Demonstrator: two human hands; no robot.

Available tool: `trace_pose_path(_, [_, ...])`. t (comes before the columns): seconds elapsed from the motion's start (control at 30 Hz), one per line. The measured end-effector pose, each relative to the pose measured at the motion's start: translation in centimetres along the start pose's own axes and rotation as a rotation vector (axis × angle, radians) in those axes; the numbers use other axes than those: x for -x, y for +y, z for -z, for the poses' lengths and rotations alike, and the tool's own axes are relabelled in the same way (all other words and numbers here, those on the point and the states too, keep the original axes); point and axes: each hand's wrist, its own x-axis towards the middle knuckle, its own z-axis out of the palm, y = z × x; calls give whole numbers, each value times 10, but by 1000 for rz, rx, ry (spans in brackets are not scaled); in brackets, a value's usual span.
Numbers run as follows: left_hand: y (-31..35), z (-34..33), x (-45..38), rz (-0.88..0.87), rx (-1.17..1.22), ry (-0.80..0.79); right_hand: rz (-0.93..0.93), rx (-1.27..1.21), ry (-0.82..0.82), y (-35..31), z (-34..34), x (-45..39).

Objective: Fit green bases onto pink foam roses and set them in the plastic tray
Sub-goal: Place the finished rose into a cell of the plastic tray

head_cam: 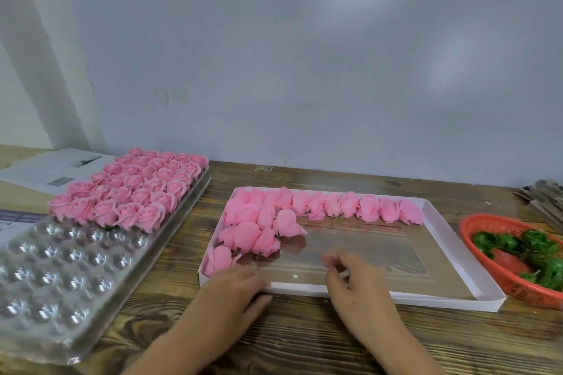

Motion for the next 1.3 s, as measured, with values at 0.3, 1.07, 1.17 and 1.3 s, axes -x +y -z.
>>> trace_pose_path(0.3, [-9, -7, 2, -112, -44, 118, -92, 116, -348, -19, -23, -60])
trace_pose_path(1.07, [-9, -9, 0, -152, -91, 153, -364, -24, -36, -46, -94, -111])
trace_pose_path(1.17, [-9, -10, 0, -144, -96, 145, -315, -50, -25, -45, -89, -112])
trace_pose_path(1.3, [-7, -9, 2, -130, -85, 141, -345, -192, 16, -34, -67, -106])
